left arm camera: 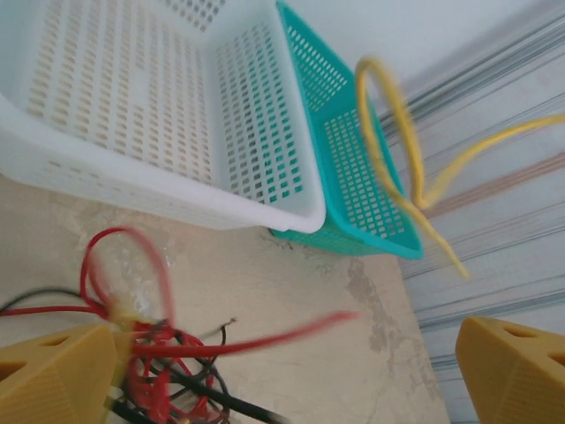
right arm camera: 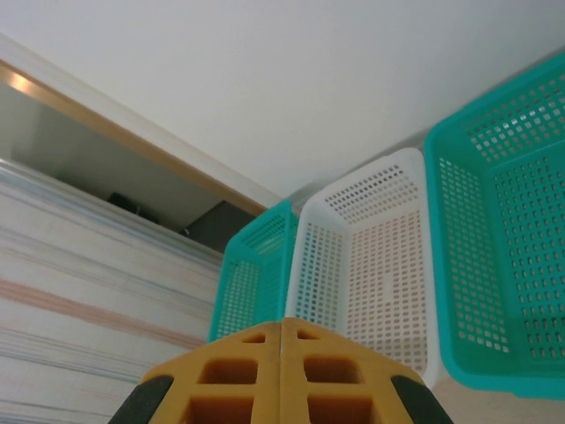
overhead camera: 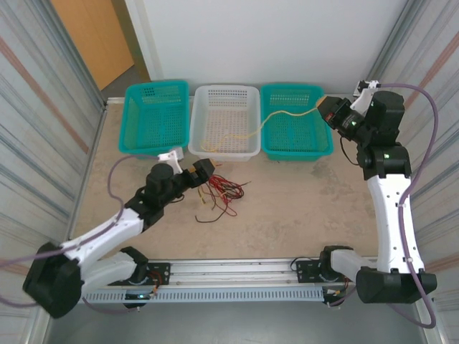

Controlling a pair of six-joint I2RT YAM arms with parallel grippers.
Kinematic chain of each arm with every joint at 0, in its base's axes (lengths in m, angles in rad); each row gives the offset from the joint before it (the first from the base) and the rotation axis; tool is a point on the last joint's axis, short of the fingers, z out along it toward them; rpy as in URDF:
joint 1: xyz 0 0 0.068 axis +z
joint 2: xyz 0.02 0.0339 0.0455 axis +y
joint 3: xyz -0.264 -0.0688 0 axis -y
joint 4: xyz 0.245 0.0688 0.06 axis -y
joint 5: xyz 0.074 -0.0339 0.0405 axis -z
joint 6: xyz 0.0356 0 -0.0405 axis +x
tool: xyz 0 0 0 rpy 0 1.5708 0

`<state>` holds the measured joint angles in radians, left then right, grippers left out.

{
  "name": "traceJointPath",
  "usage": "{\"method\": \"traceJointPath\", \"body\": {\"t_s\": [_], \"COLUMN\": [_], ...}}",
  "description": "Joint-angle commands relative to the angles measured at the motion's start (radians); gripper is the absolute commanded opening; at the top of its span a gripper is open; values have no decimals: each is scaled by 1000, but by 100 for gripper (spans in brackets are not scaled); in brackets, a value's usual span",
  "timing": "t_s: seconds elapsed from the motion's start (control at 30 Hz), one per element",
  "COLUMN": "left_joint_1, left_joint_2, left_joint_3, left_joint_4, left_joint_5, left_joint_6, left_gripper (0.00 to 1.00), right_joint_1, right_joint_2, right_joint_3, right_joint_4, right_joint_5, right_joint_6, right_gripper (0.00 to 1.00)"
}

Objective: Untangle the cables

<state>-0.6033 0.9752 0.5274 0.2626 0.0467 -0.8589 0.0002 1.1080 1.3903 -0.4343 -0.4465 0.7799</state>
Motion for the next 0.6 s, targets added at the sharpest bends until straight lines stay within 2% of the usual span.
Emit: {"method": "traceJointPath", "body": {"t_s": [0.0, 0.2, 0.27, 0.33, 0.43, 0.57], "left_joint_1": [11, 116, 140, 149, 147, 113], "left_joint_2": [-129, -194, -190, -162, -67, 78], "left_joint_3": [75, 183, 242, 304, 467, 723], "left_joint_4": [-254, -490, -504, -474, -495, -668], "left_joint_5": [-68, 29, 78, 163, 373, 433], "left_joint_6": [85, 166, 208, 257, 459, 728], "left_gripper": [99, 98, 91, 78, 73, 73], "right_joint_1": [23, 60, 88, 121, 171, 251], "right_joint_2": [-39, -30, -24, -14, 43, 149], "right_joint_3": [-14, -31, -33, -31, 15, 128], "right_joint_4": [52, 75, 86, 101, 97, 27], "right_joint_5": [56, 71, 75, 69, 9, -76], "right_joint_6": [-32, -31, -34, -38, -56, -105], "right_gripper": [0, 0, 0, 0, 0, 0]}}
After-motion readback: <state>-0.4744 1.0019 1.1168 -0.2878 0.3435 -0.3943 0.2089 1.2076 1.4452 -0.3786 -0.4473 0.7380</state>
